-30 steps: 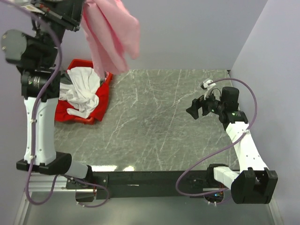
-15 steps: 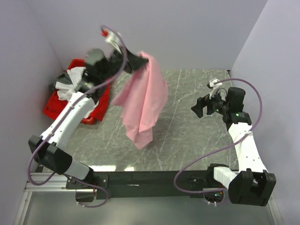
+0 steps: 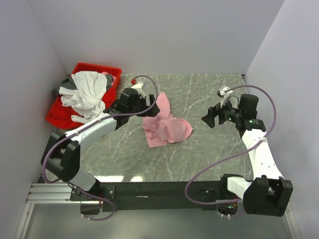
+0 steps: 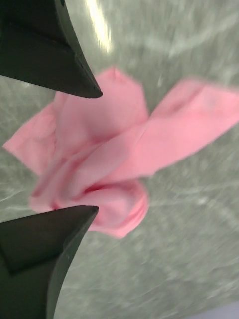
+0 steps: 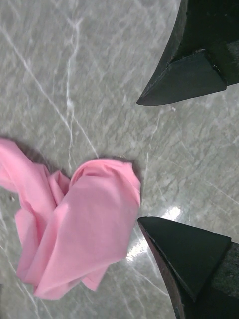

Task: Fold and stack the t-shirts
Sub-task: Move the tshirt to the center of the board

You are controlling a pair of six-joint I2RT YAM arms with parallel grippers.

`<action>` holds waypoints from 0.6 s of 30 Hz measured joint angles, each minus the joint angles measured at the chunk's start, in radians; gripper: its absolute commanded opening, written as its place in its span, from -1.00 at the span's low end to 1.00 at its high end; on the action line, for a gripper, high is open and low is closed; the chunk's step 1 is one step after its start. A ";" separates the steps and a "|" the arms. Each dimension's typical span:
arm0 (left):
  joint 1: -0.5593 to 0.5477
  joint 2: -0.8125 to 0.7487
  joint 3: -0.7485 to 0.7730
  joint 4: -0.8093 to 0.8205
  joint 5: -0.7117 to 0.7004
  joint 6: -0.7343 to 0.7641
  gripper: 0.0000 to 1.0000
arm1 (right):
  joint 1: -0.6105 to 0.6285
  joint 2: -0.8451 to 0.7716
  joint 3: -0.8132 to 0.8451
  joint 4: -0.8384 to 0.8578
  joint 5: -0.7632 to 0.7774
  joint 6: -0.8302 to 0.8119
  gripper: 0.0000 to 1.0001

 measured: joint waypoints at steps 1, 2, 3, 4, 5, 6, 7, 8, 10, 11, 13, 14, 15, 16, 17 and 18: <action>0.004 -0.013 0.000 -0.010 -0.053 0.023 0.92 | 0.007 0.005 -0.008 -0.003 -0.014 -0.012 0.94; 0.007 -0.032 0.000 -0.022 -0.112 0.053 0.91 | 0.016 0.012 -0.014 -0.006 -0.024 -0.024 0.94; 0.010 -0.058 0.000 -0.029 -0.137 0.068 0.91 | 0.026 0.020 -0.017 -0.013 -0.034 -0.034 0.94; 0.013 -0.084 0.002 -0.043 -0.166 0.096 0.91 | 0.041 0.034 -0.017 -0.020 -0.043 -0.042 0.94; 0.014 -0.116 0.003 -0.056 -0.198 0.127 0.91 | 0.055 0.048 -0.017 -0.022 -0.051 -0.049 0.93; 0.014 -0.149 0.003 -0.064 -0.225 0.158 0.91 | 0.067 0.066 -0.017 -0.023 -0.060 -0.054 0.93; 0.014 -0.180 0.002 -0.071 -0.245 0.187 0.91 | 0.076 0.080 -0.017 -0.023 -0.067 -0.056 0.91; 0.014 -0.208 -0.002 -0.075 -0.262 0.209 0.90 | 0.085 0.104 -0.017 -0.024 -0.075 -0.056 0.89; 0.014 -0.281 -0.037 -0.069 -0.288 0.250 0.90 | 0.093 0.164 -0.010 -0.029 -0.080 -0.047 0.81; 0.014 -0.320 -0.069 -0.066 -0.296 0.267 0.90 | 0.097 0.199 -0.003 -0.029 -0.079 -0.039 0.77; 0.014 -0.379 -0.126 -0.079 -0.305 0.286 0.89 | 0.106 0.286 0.037 -0.056 -0.077 -0.027 0.65; 0.014 -0.401 -0.148 -0.087 -0.307 0.294 0.89 | 0.110 0.327 0.061 -0.066 -0.075 -0.021 0.63; 0.014 -0.420 -0.169 -0.101 -0.311 0.304 0.90 | 0.120 0.378 0.091 -0.077 -0.072 -0.014 0.61; 0.014 -0.436 -0.188 -0.111 -0.315 0.317 0.90 | 0.132 0.425 0.123 -0.092 -0.072 -0.008 0.61; 0.014 -0.454 -0.205 -0.119 -0.320 0.327 0.91 | 0.144 0.467 0.151 -0.104 -0.072 -0.003 0.61; 0.014 -0.468 -0.217 -0.127 -0.327 0.337 0.95 | 0.154 0.502 0.174 -0.114 -0.072 0.001 0.61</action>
